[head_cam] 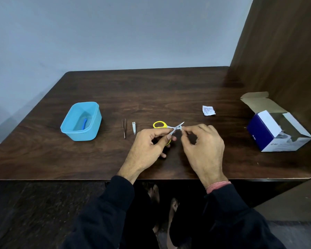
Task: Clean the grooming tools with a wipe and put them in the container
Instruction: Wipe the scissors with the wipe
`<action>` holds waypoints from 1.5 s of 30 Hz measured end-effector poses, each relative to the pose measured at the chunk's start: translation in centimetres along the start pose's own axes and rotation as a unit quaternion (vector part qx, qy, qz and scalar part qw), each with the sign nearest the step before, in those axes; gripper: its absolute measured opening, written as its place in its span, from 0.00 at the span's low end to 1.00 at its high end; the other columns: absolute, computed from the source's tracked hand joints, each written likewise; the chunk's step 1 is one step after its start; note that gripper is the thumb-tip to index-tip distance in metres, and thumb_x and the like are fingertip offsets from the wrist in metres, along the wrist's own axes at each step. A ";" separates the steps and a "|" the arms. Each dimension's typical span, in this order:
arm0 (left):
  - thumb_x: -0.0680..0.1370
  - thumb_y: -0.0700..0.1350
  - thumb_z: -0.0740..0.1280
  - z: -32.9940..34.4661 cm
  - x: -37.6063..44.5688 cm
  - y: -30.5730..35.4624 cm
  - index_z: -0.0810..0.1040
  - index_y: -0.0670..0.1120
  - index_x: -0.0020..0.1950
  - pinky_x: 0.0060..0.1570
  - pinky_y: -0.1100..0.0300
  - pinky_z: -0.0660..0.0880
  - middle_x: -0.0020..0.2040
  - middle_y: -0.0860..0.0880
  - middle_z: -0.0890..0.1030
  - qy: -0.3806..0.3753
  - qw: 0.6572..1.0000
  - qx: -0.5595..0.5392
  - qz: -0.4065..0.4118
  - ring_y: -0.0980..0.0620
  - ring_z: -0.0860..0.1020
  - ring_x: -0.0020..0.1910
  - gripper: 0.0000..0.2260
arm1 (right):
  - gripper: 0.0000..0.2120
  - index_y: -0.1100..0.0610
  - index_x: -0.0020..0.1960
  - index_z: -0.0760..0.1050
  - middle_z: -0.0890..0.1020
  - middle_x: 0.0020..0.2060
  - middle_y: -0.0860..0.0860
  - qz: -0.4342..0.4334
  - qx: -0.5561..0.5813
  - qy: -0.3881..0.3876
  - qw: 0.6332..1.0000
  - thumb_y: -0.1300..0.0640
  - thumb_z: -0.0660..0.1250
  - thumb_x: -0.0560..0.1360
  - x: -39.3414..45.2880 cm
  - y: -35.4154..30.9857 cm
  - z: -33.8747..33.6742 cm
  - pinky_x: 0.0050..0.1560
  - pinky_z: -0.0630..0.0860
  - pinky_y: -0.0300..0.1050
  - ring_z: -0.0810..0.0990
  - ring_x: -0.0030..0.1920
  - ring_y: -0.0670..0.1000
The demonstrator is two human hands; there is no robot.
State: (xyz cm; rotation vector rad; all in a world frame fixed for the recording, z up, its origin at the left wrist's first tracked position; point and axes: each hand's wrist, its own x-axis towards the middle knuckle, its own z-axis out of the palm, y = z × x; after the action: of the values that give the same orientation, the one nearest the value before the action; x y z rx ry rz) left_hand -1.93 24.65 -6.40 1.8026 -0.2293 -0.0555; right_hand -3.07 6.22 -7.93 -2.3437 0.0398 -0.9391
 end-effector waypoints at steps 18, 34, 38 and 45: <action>0.87 0.41 0.70 0.4 0.0 -0.5 0.89 0.53 0.65 0.34 0.58 0.84 0.51 0.56 0.91 0.028 0.998 0.048 0.005 0.52 0.87 0.48 0.12 | 0.04 0.48 0.52 0.88 0.84 0.45 0.42 0.057 0.093 0.018 0.994 0.57 0.78 0.80 0.4 -0.3 -0.9 0.41 0.80 0.49 0.77 0.37 0.47; 0.87 0.43 0.72 0.3 0.0 -0.7 0.90 0.57 0.66 0.37 0.51 0.88 0.49 0.54 0.91 0.010 0.996 0.085 0.034 0.44 0.90 0.45 0.12 | 0.06 0.50 0.55 0.89 0.84 0.47 0.44 -0.019 0.024 -0.003 1.000 0.58 0.79 0.79 0.1 -0.1 -0.3 0.43 0.83 0.52 0.82 0.44 0.51; 0.87 0.42 0.72 0.2 0.1 -0.7 0.89 0.58 0.67 0.37 0.48 0.89 0.51 0.54 0.91 0.010 0.995 0.085 0.045 0.43 0.90 0.45 0.14 | 0.05 0.51 0.55 0.89 0.85 0.49 0.44 -0.076 0.042 -0.043 0.995 0.58 0.79 0.79 -0.5 -0.6 -0.4 0.44 0.82 0.47 0.84 0.46 0.48; 0.83 0.39 0.78 0.1 0.0 -0.4 0.91 0.57 0.63 0.35 0.51 0.88 0.57 0.60 0.90 0.046 0.997 0.055 0.042 0.50 0.90 0.49 0.14 | 0.05 0.47 0.51 0.88 0.86 0.44 0.40 0.044 0.123 -0.057 0.990 0.56 0.79 0.78 0.5 0.0 -0.6 0.39 0.79 0.44 0.79 0.35 0.46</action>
State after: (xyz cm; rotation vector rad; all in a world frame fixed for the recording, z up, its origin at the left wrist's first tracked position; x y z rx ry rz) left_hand -1.85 24.59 -6.82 1.8983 -0.2464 0.1009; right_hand -3.12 5.82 -7.29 -2.1443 -0.0188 -0.7217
